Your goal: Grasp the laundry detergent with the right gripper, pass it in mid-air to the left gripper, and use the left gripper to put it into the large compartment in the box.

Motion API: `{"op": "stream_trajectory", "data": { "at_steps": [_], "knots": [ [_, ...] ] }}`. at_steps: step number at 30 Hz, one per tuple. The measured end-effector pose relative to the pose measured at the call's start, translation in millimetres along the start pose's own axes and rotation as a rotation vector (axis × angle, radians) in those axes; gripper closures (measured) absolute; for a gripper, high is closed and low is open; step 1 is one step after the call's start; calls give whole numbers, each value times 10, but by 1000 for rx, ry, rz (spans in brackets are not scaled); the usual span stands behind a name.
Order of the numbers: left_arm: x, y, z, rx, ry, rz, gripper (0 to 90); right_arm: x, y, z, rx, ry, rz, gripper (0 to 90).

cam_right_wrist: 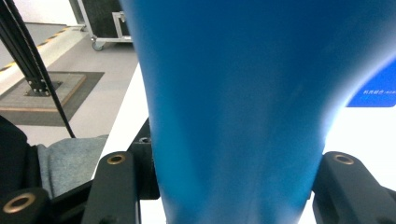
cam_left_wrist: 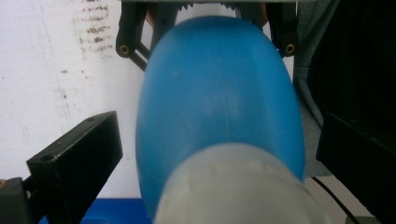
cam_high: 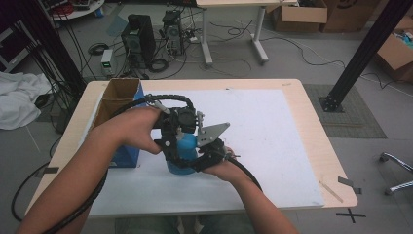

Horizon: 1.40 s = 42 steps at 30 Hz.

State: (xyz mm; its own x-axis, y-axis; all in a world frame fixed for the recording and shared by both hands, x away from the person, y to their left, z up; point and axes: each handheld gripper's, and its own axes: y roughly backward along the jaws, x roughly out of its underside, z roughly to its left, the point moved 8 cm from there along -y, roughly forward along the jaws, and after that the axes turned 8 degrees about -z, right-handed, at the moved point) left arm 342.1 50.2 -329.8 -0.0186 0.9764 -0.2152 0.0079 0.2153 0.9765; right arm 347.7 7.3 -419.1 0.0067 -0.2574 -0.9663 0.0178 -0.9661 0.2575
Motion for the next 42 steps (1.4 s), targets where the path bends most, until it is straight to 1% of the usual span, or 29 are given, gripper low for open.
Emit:
{"op": "stream_trajectory", "data": {
  "at_steps": [3,4,6,8,9,12,14,19,21,24,27,28,31,33,34,38,40,41,42],
  "knots": [
    [-6,-3,-2,-1,-6,5,49,-10,-14,2,-2,7,1,451],
    [-7,-8,-2,-3,-3,6,60,-12,-18,0,-1,14,-1,451],
    [-4,-5,8,-12,-4,12,70,-9,-19,-3,-2,10,0,451],
    [-6,2,0,3,-5,19,129,-2,-18,-6,-1,7,3,451],
    [-10,0,-2,2,-7,20,157,3,-18,-8,1,5,6,451],
    [-25,6,-2,-3,-15,29,158,8,-19,-10,1,-2,7,451],
    [-33,7,0,-9,-16,33,160,15,-17,4,0,-19,15,451],
    [-37,-1,11,-26,-16,48,187,18,-18,0,1,-20,16,452],
    [-33,-18,9,-23,-14,54,191,21,-16,-3,2,-20,18,452],
    [-31,-25,8,-26,-15,60,219,12,-19,-21,-1,-3,1,452],
    [-35,-18,9,-32,-18,63,233,15,-15,-18,0,-8,2,453],
    [-36,-17,10,-33,-18,64,240,23,-9,2,-6,-30,12,453],
    [-41,-16,14,-37,-17,67,256,17,-15,4,-8,-21,10,454],
    [-44,-16,15,-40,-18,68,268,22,-15,12,-10,-31,13,454],
    [-46,-17,15,-41,-19,68,276,21,-20,5,-10,-23,9,454],
    [-48,-25,17,-43,-17,73,307,35,-17,4,-6,-26,15,454],
    [-50,-32,20,-42,-14,73,316,27,-13,10,-10,-32,7,454],
    [-50,-33,22,-43,-14,74,319,20,-16,-4,-8,-12,-2,454],
    [-49,-34,24,-45,-15,75,323,17,-14,-7,-7,-8,-1,454]
  ]
}}
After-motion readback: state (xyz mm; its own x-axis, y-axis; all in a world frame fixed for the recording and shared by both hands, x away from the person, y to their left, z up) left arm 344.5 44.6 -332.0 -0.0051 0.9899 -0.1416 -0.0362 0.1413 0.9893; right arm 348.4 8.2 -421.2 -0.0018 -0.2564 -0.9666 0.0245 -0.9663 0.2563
